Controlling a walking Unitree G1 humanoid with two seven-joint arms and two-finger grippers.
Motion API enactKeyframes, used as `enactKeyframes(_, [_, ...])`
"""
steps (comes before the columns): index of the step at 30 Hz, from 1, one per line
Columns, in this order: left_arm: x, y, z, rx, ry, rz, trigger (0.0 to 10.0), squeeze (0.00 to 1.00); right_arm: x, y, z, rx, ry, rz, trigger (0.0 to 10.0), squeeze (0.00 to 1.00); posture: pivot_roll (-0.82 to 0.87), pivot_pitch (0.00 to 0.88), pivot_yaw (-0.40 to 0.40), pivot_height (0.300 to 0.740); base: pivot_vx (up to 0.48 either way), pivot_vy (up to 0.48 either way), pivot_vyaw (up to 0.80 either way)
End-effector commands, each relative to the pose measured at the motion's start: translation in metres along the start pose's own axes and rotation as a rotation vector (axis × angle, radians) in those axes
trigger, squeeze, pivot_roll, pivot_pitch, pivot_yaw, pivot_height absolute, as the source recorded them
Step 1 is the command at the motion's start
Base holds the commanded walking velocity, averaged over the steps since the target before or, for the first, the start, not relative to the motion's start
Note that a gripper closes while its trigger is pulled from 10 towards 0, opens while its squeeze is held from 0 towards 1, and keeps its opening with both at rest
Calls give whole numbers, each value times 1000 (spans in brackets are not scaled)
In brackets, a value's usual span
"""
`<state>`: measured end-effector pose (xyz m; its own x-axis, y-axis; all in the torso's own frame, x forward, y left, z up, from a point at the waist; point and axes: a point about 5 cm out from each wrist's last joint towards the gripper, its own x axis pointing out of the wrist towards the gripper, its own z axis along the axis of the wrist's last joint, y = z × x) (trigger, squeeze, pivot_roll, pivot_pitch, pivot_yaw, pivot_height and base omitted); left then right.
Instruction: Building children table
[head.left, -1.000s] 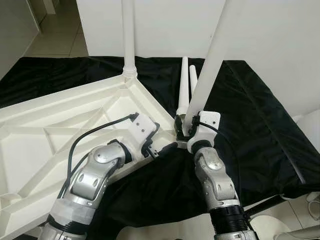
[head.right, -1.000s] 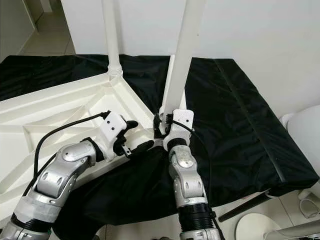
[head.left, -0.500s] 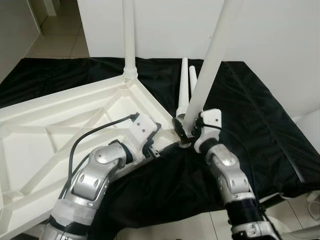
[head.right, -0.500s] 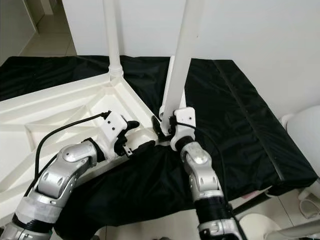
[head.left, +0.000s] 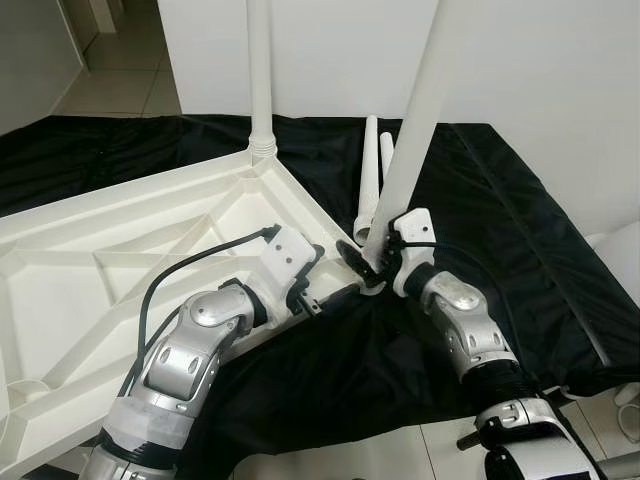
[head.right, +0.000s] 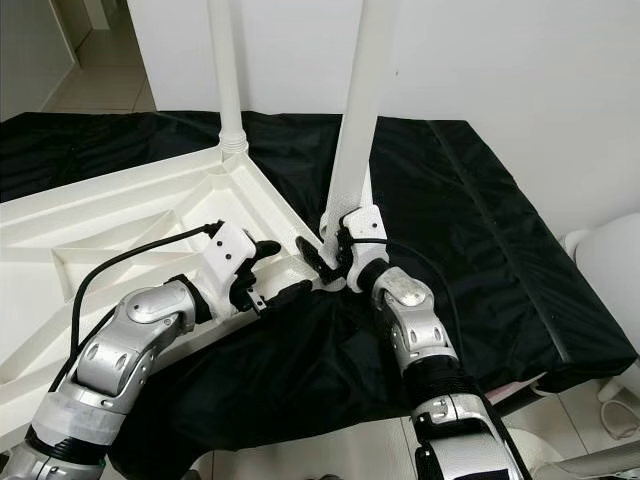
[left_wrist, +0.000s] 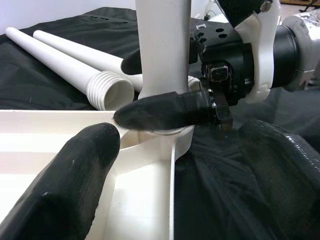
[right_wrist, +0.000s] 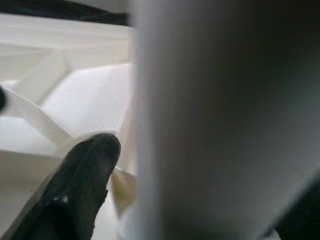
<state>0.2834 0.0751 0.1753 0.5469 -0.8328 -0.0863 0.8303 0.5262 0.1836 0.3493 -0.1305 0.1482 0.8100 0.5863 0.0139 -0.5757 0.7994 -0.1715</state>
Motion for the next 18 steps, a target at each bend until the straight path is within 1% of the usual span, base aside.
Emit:
enactKeyframes(1, [2,0,2,11,-5,10,10000,0,2,-1,-2,-15,15,14,4588,0,51,36,-52,740,0,0,0])
enactKeyframes(2, [2,0,2,11,-5,10,10000,0,2,-1,-2,-15,15,14,4588,0,51,36,-52,740,0,0,0])
enactKeyframes(3, [2,0,2,11,-6,10,10000,0,2,-3,-2,-18,19,14,2980,0,51,37,-51,740,0,0,0])
enactKeyframes(4, [2,0,2,11,-6,10,10000,0,2,-3,-2,-18,19,14,2980,0,51,37,-51,740,0,0,0])
enactKeyframes(5, [2,0,3,10,-7,10,10000,0,3,-4,-3,-18,21,15,0,0,50,41,-50,740,0,0,0])
enactKeyframes(12, [3,0,3,10,-8,11,10000,0,3,-4,-8,-10,26,39,0,0,50,44,-50,740,0,0,0])
enactKeyframes(13, [2,1,3,10,-8,13,10000,0,3,-4,-9,-4,27,31,10000,0,50,44,-50,740,0,0,0])
enactKeyframes(17, [2,1,3,10,-7,14,10000,0,3,-4,-10,-1,29,17,10000,0,49,52,-48,740,0,0,0])
enactKeyframes(18, [2,1,3,9,-6,15,10000,0,4,-3,-10,29,21,4,10000,0,48,56,-47,740,0,0,0])
